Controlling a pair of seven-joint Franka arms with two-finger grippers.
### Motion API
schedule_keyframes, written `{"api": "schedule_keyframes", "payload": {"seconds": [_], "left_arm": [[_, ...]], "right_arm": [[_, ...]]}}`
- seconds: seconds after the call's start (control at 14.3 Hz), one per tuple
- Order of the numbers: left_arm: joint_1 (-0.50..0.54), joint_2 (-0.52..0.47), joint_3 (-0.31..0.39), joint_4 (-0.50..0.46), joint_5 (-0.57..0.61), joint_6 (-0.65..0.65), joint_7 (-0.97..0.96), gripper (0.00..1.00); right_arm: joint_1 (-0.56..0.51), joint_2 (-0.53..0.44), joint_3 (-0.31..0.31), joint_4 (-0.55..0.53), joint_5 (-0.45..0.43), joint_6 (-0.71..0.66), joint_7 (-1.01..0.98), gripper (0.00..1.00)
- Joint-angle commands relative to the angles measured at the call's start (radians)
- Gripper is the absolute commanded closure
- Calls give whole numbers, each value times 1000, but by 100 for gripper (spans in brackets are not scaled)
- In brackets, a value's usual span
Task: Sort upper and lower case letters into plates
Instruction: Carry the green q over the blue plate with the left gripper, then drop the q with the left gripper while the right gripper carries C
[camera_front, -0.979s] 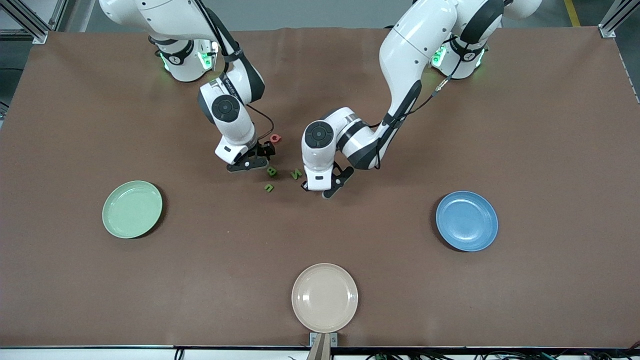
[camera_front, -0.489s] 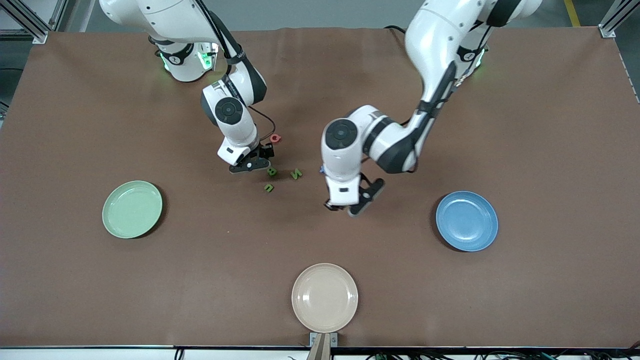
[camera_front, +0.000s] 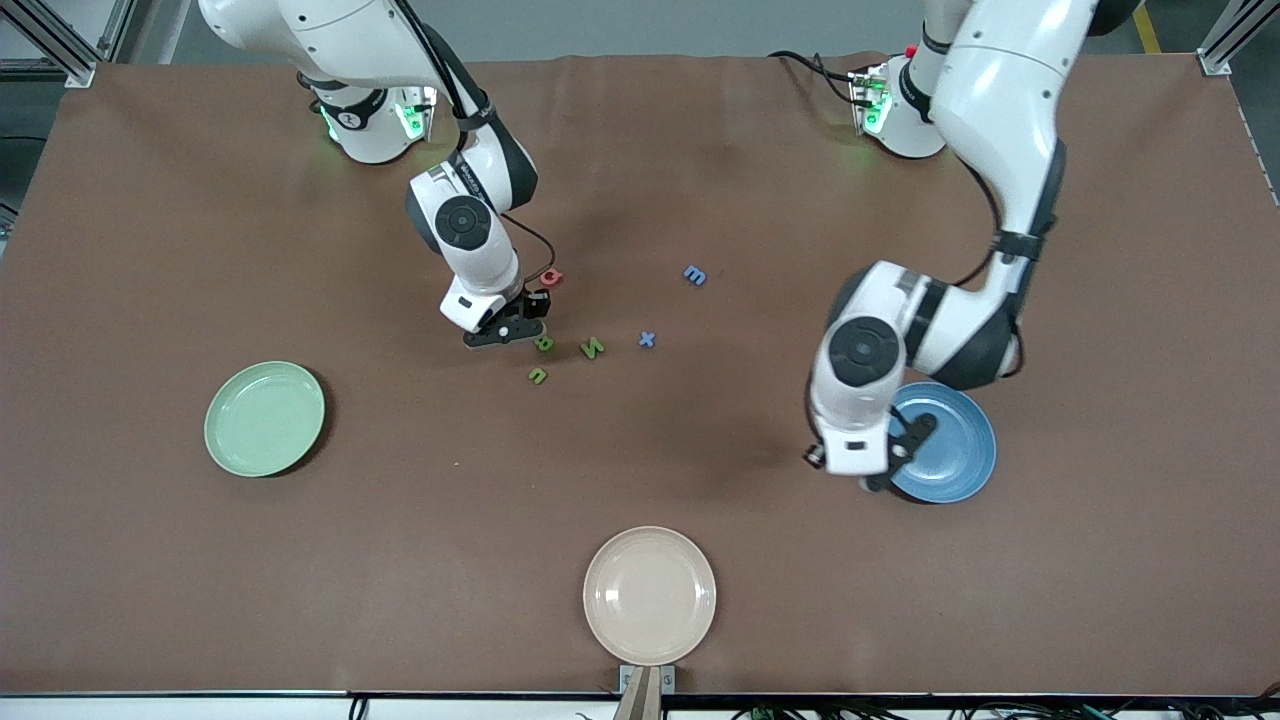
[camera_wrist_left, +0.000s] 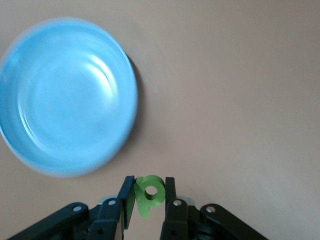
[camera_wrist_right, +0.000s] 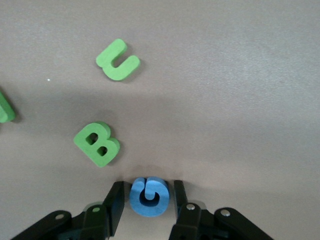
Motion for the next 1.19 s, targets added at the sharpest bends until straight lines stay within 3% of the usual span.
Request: {"api": "schedule_keyframes", "payload": {"seconds": [0.0,0.14,0.35,0.56,0.63,0.7,0.77,0.98,1.12], "left_arm": [[80,-14,-15,-75,29,61,111,100],[110,-13,-13,-122,32,80,136,99],[163,19,-13,-144,32,80,165,88],[189,23,-13,-148,32,71,167,70],[186,23,-12,-150,32,66,175,49],[185,20,-13,-153,32,62,175,14],[180,13,-13,-150,32,58,164,0],[135,-26,-21,-113,20,-39,146,0],[79,-37,-71,-35,-15,-140,106,0]], "right_arm": [[10,5,-8,0,0,2,12,65],[10,5,-8,0,0,1,11,75],[7,3,-9,0,-2,-10,3,85],[-8,-64,-21,1,-5,-97,-3,85],[-16,-97,-47,1,-6,-145,-12,85],[-22,-139,-79,1,-11,-195,-59,85],[-25,-180,-128,1,-14,-256,-143,85],[-56,-230,-280,-3,-14,-309,-383,85],[-135,-219,-324,-3,-14,-289,-542,85]]}}
